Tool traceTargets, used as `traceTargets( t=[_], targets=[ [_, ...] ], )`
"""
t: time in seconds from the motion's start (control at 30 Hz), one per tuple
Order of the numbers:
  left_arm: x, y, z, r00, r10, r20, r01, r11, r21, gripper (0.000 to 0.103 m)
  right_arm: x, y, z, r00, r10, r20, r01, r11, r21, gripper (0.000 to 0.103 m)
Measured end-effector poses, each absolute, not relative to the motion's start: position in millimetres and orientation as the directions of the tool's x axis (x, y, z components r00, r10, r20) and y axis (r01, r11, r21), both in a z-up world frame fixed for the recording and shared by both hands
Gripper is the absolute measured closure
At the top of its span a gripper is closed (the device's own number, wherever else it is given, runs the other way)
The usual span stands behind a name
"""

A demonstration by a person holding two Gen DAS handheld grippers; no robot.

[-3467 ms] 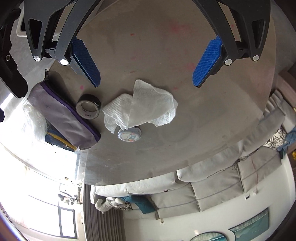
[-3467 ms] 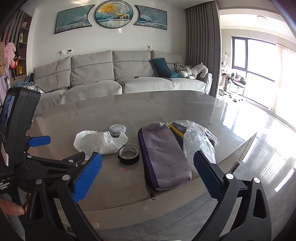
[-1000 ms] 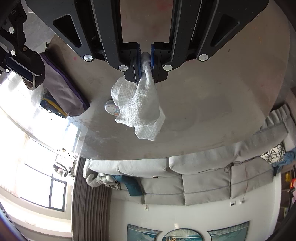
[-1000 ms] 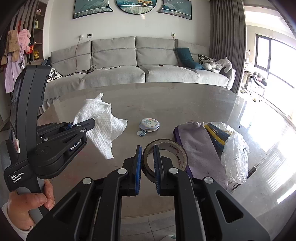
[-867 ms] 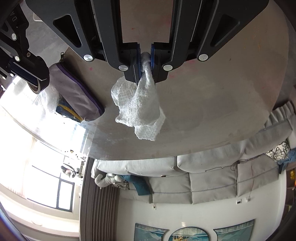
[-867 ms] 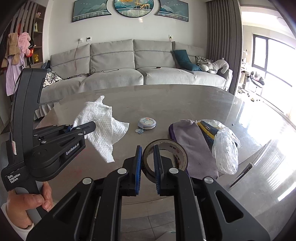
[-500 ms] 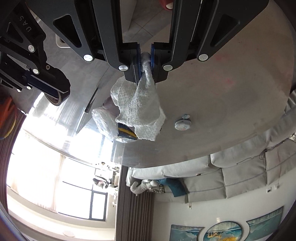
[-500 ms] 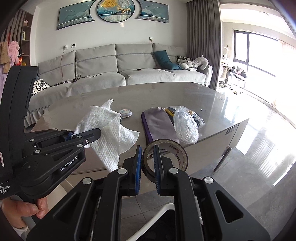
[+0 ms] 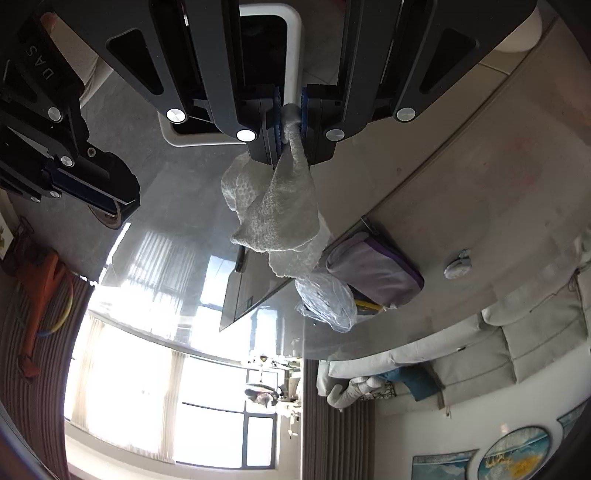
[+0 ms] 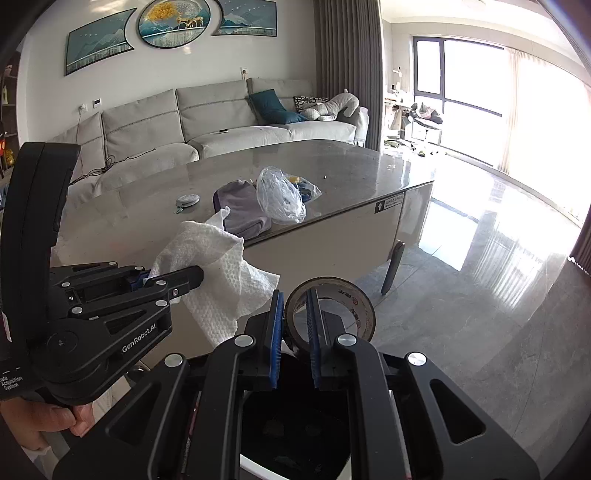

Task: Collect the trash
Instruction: 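Carry the tissue and tape roll over the white trash bin with both grippers, then open the left gripper over the bin while the right gripper releases the tape roll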

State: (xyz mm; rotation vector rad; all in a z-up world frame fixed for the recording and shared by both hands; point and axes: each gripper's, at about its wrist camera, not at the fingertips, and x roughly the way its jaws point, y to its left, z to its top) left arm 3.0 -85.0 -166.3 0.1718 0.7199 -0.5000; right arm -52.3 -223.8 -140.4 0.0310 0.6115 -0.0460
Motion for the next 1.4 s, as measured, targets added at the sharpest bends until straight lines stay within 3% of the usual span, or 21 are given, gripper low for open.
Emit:
traceTargets(
  t=[0.57, 0.77, 0.8, 0.83, 0.87, 0.9, 1.03, 1.4],
  targets=[
    [-16, -151, -229, 0.517, -0.353, -0.78, 0.593, 0.805, 0.03, 0.095, -79, -267, -188, 0.78, -0.084, -0.621, 0.155, 0.986, 0.062, 0.089],
    [-18, -157, -247, 0.474, -0.327, -0.817, 0.608, 0.793, 0.035, 0.09, -73, -275, -202, 0.76, -0.079, -0.645, 0.172, 0.982, 0.082, 0.089],
    [-18, -158, -251, 0.458, -0.324, -0.828, 0.613, 0.789, 0.031, 0.075, -73, -276, -203, 0.757, -0.079, -0.648, 0.176, 0.981, 0.087, 0.089],
    [-17, -161, -256, 0.436, -0.314, -0.843, 0.617, 0.787, 0.026, 0.034, -72, -278, -205, 0.753, -0.08, -0.653, 0.18, 0.98, 0.088, 0.089],
    [-15, -164, -261, 0.411, -0.3, -0.861, 0.618, 0.786, 0.021, 0.011, -73, -280, -207, 0.751, -0.083, -0.655, 0.186, 0.979, 0.089, 0.089],
    [-14, -165, -265, 0.402, -0.294, -0.867, 0.618, 0.786, 0.02, 0.005, -73, -281, -209, 0.749, -0.083, -0.658, 0.189, 0.978, 0.092, 0.089],
    [-18, -175, -276, 0.425, -0.227, -0.877, 0.626, 0.773, 0.103, 0.005, -72, -284, -212, 0.742, -0.083, -0.665, 0.199, 0.975, 0.101, 0.089],
    [-15, -161, -270, 0.479, -0.186, -0.858, 0.603, 0.78, 0.168, 0.005, -63, -280, -226, 0.724, -0.052, -0.687, 0.183, 0.976, 0.118, 0.089]
  ],
)
